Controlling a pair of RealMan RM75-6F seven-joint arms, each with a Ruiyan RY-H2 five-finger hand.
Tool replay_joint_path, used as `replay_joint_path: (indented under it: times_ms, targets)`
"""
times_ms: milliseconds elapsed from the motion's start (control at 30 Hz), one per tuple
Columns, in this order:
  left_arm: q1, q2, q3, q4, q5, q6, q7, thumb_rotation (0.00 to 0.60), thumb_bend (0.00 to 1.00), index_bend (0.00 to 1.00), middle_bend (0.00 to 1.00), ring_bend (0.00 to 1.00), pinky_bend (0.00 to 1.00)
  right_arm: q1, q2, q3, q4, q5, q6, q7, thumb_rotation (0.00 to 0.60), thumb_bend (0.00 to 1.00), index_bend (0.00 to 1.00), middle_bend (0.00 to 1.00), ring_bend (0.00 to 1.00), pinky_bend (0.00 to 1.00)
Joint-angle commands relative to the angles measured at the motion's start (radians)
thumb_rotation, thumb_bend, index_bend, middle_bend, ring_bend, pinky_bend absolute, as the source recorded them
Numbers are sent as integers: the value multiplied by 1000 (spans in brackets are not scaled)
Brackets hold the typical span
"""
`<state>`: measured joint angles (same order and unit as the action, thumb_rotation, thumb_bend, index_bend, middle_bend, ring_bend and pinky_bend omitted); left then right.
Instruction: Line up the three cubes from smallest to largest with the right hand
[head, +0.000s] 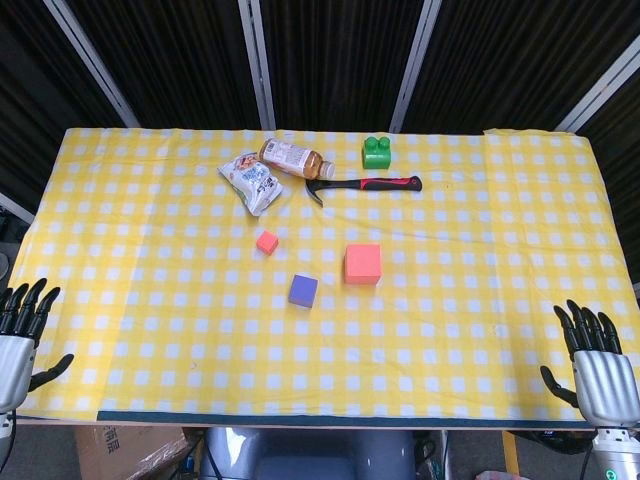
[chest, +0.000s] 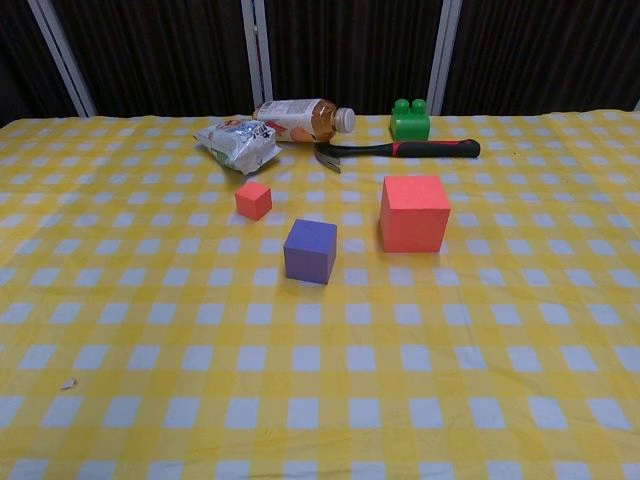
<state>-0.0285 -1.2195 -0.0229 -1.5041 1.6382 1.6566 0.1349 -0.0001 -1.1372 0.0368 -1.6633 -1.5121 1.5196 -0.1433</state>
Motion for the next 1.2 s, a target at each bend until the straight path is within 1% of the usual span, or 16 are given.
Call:
replay_joint_path:
  times_ms: [33,467,733,867,967,1100,1200]
  targets:
    - [1,2,0,0,-2,-1,-5,600,39,0,0,0,38,1,-2,1,1,-1,1,3,600,363,0,0,0,36]
    - [2,4,2,-3,1,-2,-8,600,39,0,0,0,38,2,2,-1,-6,2,-5,14,600,362,0,0,0,36]
    - [-3,11,7,-9,6,-13,-13,600,39,0,0,0,38,15,23,10,-47,26,-31,40,600,363,0,0,0,36]
    - [-4,19,8,-17,-1,-23,-31,600,39,0,0,0,38,58,57,41,-96,47,-83,44,600,363,0,0,0,36]
    - [-7,24,6,-18,-6,-28,-43,600,39,0,0,0,38,123,89,80,-132,74,-157,9,600,362,0,0,0,36]
    - [-10,31,7,-24,-10,-37,-64,600,39,0,0,0,38,219,112,148,-205,159,-266,-40,600,362,0,0,0,36]
    - [-12,35,8,-23,-14,-44,-64,600,39,0,0,0,38,279,104,183,-247,210,-315,-103,600,362,0,0,0,36]
